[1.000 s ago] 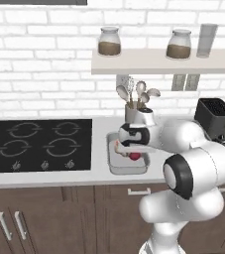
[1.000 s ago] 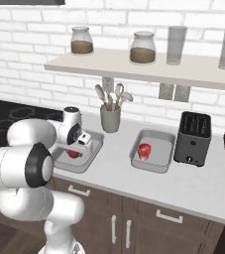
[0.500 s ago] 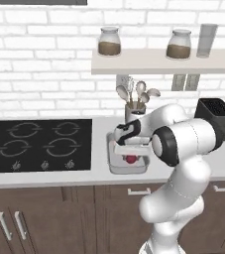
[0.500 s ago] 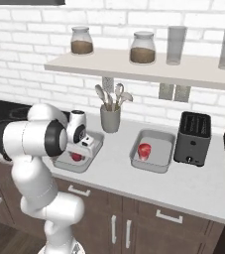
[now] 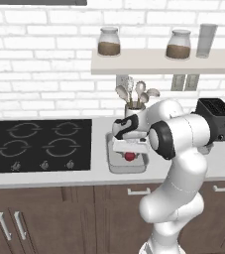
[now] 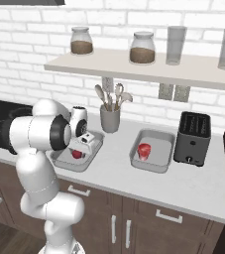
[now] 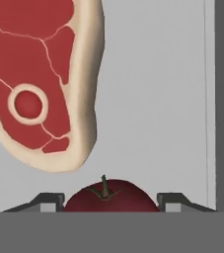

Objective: Place one tomato and one steak in each tupperware on the nearby counter, to pack two identical lunches.

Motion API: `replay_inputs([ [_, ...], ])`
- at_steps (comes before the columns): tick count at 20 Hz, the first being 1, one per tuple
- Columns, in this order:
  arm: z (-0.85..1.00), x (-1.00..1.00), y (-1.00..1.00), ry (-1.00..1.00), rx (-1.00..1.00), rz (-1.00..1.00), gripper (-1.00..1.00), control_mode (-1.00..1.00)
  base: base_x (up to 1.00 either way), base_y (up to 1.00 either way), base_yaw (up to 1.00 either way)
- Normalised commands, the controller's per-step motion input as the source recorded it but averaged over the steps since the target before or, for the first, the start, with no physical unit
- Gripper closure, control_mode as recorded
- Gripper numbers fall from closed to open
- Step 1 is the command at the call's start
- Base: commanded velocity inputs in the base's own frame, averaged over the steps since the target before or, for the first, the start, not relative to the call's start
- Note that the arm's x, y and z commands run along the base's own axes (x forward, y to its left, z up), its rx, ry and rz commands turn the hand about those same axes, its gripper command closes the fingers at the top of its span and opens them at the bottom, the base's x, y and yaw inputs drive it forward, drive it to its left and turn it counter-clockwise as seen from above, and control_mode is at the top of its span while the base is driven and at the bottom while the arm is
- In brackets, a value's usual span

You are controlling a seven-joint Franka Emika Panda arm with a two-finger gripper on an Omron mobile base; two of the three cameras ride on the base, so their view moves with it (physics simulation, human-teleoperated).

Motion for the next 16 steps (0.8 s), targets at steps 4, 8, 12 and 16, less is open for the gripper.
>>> replay_inputs([
  [4, 0.09, -0.05, 0.01, 0.00, 0.00, 0.00, -1.00, -1.00, 0.00, 0.00, 0.00],
  [8, 0.16, -0.01, 0.00, 0.00, 0.00, 0.00, -1.00, -1.00, 0.00, 0.00, 0.00],
  [12, 0.38, -0.35, 0.00, -0.04, 0.00, 0.00, -1.00, -1.00, 0.00, 0.00, 0.00],
  [16, 0.69, -0.66, 0.00, -0.01, 0.02, 0.00, -1.00, -1.00, 0.00, 0.00, 0.00],
])
